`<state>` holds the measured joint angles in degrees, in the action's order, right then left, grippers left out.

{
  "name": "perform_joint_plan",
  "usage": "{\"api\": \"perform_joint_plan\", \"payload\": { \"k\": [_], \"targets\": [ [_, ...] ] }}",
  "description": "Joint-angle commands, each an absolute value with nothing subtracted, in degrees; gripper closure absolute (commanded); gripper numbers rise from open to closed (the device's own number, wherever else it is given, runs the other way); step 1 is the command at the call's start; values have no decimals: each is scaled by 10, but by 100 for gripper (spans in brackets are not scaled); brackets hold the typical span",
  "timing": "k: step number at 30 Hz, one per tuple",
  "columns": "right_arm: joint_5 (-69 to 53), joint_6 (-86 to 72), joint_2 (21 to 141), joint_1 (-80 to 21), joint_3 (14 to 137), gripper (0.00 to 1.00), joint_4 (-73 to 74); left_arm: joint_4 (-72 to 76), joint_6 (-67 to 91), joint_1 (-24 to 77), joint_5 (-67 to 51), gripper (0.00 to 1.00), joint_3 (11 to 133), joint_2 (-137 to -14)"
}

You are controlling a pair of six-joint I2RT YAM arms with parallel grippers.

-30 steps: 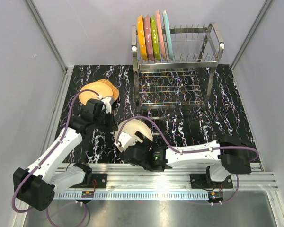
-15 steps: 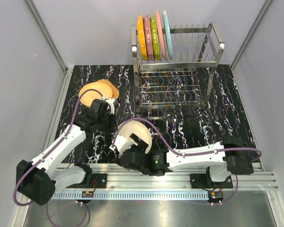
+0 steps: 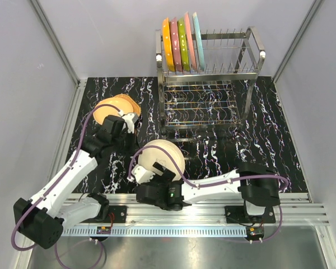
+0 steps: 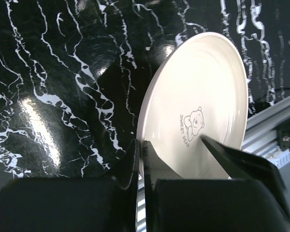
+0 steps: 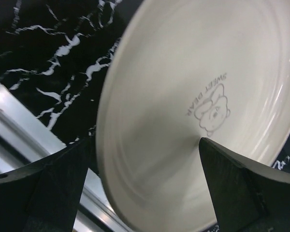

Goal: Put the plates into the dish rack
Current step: Pass the plate from the left arm to the right

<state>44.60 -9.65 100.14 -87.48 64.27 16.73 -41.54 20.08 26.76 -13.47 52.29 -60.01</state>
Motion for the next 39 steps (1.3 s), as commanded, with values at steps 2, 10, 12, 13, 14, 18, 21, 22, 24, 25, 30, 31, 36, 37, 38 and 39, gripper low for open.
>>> {"api": "perform_joint_plan", "payload": {
  "k": [2,10,12,13,14,18,21,22,24,25,30,31,36,37,38,39],
  "targets": [
    [542,-116,1001,-859,678,1,206,-424,218,270,-180,100,556,-567],
    [592,-89,988,-859,696,15,215,-400,230,272,-209,100,516,-569],
    [585,-89,981,-859,695,18,211,-398,229,273,-209,100,507,-578],
    [580,-86,977,-860,694,23,207,-399,226,273,-210,100,506,-582],
    [575,-85,970,-860,693,25,203,-399,220,273,-208,100,506,-588],
    [549,-79,957,-865,693,36,204,-404,207,274,-188,96,514,-602],
    [546,-80,951,-866,696,53,218,-401,208,274,-196,88,525,-608],
    [549,-83,947,-866,694,57,220,-396,211,274,-202,86,529,-607],
    [550,-83,933,-866,685,68,217,-389,221,274,-208,82,538,-605],
    [550,-86,922,-866,680,70,214,-383,222,274,-218,82,546,-604],
    [541,-104,890,-864,654,83,202,-384,225,274,-229,64,570,-612],
    [534,-106,881,-865,651,84,201,-387,224,273,-229,57,577,-614],
    [487,-128,846,-865,619,88,170,-381,233,273,-228,30,593,-609],
    [481,-130,832,-865,614,89,159,-375,242,273,-228,24,598,-602],
    [475,-132,827,-864,603,89,155,-371,246,273,-226,19,602,-599],
    [465,-137,820,-864,599,89,150,-357,249,273,-226,11,606,-594]
  ]
}}
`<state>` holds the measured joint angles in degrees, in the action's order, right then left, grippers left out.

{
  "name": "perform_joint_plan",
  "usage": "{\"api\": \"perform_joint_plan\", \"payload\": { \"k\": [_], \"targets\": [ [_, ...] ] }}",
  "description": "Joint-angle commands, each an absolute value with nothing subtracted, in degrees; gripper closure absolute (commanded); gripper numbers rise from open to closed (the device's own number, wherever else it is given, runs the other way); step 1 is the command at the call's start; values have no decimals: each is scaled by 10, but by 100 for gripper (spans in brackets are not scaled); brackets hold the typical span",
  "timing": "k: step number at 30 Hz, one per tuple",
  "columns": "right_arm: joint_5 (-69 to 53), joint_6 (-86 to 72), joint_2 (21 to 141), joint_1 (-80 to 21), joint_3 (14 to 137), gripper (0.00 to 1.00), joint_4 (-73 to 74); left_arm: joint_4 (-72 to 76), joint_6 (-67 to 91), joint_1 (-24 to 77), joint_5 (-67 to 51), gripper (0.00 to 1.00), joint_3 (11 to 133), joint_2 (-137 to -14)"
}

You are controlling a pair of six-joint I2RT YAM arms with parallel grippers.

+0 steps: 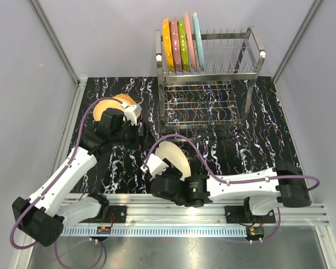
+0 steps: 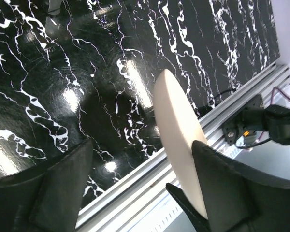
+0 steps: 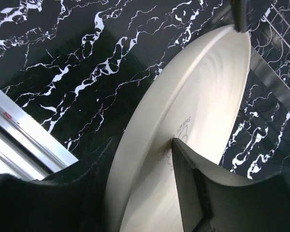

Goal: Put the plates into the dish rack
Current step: Pass the plate from the left arm to the right

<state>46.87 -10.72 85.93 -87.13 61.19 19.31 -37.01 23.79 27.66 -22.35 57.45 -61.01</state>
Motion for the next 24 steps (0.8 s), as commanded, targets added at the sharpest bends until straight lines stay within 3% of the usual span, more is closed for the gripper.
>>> {"api": "perform_joint_plan", "payload": {
  "k": [1,3,11,17,24],
  "targets": [
    [460,-141,808,-862,594,90,143,-350,255,274,-221,7,611,-587],
    [435,-145,786,-860,581,90,134,-330,262,273,-207,1,621,-578],
    [310,-146,682,-858,523,90,65,-217,305,273,-241,1,595,-557],
    [236,-151,605,-853,471,89,9,-145,314,273,-307,1,540,-548],
    [193,-173,591,-842,450,88,-35,63,340,273,-417,1,439,-495]
  ]
}}
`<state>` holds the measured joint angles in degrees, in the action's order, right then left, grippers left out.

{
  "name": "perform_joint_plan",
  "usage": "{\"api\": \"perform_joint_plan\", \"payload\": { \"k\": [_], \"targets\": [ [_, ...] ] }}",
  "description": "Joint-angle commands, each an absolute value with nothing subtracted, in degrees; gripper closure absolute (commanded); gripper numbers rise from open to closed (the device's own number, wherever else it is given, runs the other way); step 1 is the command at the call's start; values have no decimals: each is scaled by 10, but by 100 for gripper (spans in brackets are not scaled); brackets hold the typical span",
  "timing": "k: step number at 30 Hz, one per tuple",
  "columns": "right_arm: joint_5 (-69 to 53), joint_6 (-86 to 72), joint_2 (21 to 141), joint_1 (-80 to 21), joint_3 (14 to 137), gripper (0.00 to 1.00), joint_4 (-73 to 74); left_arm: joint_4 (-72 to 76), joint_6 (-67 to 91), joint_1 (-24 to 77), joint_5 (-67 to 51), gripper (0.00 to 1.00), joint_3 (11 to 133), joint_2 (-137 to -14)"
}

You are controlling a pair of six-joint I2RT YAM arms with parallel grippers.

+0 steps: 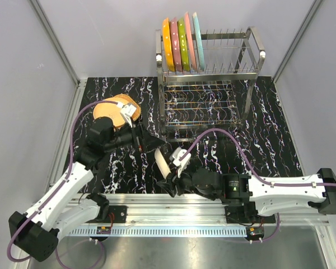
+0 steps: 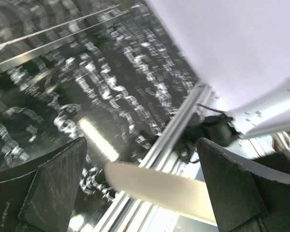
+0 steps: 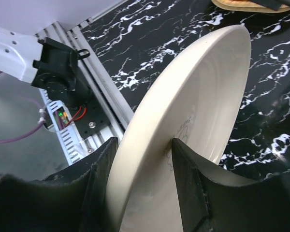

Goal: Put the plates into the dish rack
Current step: Pass the plate from the left arm to the right, then pass the plate from the right arm to the left

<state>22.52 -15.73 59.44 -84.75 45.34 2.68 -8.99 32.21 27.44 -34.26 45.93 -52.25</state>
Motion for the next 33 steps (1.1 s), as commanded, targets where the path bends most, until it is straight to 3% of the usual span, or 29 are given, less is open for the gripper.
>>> {"api": "perform_joint_plan", "payload": {
  "k": [1,6,9,14,19,33],
  "targets": [
    [189,-176,591,-841,448,88,-39,77,348,273,-424,1,432,-493],
    [146,-193,590,-826,426,89,-84,155,379,273,-452,2,402,-494],
    [121,-199,588,-820,417,89,-104,127,374,273,-421,3,402,-502],
    [102,-205,584,-815,414,87,-113,63,356,273,-400,14,410,-533],
    [83,-214,576,-805,405,87,-129,158,406,277,-467,21,369,-554],
    [162,-207,549,-794,396,82,-97,146,400,280,-505,27,325,-517]
  ]
}}
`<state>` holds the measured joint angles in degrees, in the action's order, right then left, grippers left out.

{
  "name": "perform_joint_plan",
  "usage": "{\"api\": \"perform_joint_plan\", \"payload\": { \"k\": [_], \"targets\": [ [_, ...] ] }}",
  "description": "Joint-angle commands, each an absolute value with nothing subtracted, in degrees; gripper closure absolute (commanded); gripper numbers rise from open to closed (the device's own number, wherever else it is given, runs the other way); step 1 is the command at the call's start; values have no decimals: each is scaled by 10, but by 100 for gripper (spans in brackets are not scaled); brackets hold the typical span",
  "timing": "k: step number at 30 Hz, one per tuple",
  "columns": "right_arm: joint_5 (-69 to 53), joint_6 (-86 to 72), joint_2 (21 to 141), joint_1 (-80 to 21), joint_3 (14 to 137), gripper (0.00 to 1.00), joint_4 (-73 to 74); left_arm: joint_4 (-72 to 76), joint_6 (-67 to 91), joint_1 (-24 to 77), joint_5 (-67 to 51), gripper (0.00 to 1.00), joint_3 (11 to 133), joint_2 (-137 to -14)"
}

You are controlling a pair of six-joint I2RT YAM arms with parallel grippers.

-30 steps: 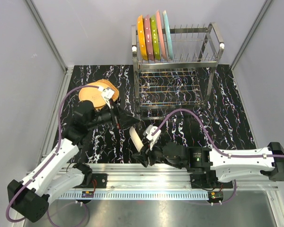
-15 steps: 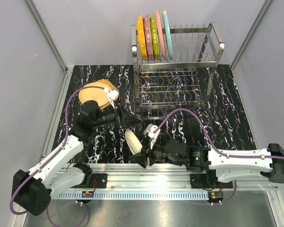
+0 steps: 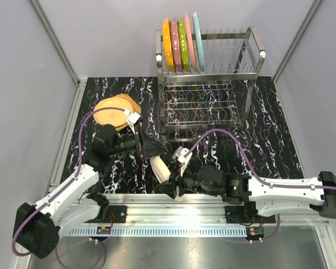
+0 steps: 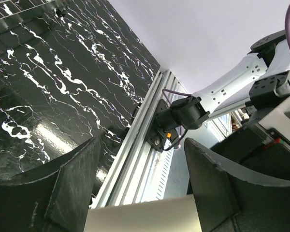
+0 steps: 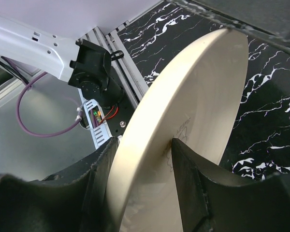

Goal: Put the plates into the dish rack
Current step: Pass the plate from the right arm to the left

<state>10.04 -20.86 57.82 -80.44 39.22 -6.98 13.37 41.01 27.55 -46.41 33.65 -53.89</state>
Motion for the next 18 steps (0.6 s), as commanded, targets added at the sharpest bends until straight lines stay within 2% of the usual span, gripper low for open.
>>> {"api": "perform_joint_plan", "payload": {
  "k": [1,7,9,11,14,18],
  "targets": [
    [168,-207,545,-794,393,80,-95,146,400,280,-504,27,322,-512],
    [196,-213,523,-782,374,77,-85,191,432,285,-514,28,307,-493],
    [190,-217,526,-777,372,80,-88,180,424,286,-497,23,313,-490],
    [199,-222,541,-778,380,81,-70,94,404,286,-429,14,336,-484],
    [235,-227,582,-777,404,82,-24,-34,375,285,-348,9,386,-496],
    [286,-229,643,-778,444,85,39,-146,368,286,-314,5,445,-526]
  ]
}}
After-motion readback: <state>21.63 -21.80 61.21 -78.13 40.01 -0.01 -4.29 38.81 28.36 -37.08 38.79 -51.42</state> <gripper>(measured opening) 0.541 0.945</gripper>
